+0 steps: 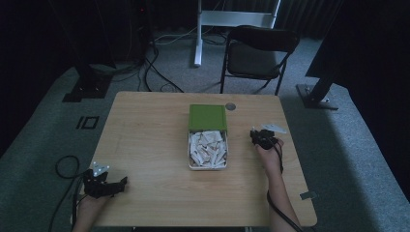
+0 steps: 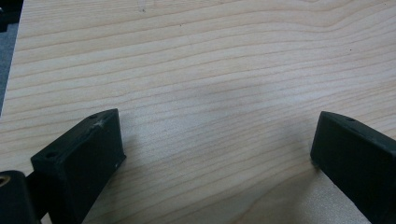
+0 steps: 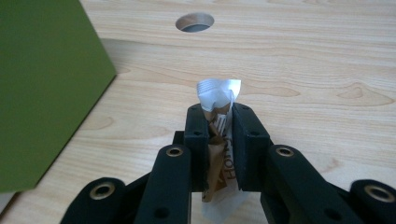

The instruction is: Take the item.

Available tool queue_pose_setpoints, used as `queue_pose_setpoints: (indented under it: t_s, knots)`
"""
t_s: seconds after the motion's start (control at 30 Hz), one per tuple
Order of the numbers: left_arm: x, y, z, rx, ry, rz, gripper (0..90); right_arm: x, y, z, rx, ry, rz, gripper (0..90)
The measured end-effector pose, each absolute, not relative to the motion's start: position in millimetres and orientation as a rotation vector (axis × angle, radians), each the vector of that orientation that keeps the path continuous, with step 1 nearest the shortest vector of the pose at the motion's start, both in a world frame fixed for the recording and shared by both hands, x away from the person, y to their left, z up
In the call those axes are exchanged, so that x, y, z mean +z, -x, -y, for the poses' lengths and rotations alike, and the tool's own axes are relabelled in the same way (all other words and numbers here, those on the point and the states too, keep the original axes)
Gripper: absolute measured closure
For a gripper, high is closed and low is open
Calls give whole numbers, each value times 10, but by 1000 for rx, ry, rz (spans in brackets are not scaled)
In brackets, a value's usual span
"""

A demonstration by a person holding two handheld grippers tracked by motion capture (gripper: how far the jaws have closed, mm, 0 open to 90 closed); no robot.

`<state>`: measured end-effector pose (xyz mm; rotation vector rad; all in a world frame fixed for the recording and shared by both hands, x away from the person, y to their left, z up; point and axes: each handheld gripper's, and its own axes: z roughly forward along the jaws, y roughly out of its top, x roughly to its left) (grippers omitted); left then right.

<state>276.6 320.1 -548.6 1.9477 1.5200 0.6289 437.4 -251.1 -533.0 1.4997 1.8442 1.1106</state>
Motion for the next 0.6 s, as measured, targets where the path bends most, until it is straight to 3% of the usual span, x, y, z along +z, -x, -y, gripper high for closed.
queue_pose_setpoints:
  t_s: [0.4,0.5,0.6]
  knots:
    - [-5486,-2766,-3201,629,-1948,-1520,32,-5408,-4535,2448,1068,-1520,-1842,745]
    - [-5486,-2766,-3201,629,-1948,-1520,32,-5440,-4554,2438,1051,-1519,-1845,694]
    - [-5486,-2766,-3201,629,-1948,-1519,32,-5440,-4557,2437,1061,-1526,-1852,555]
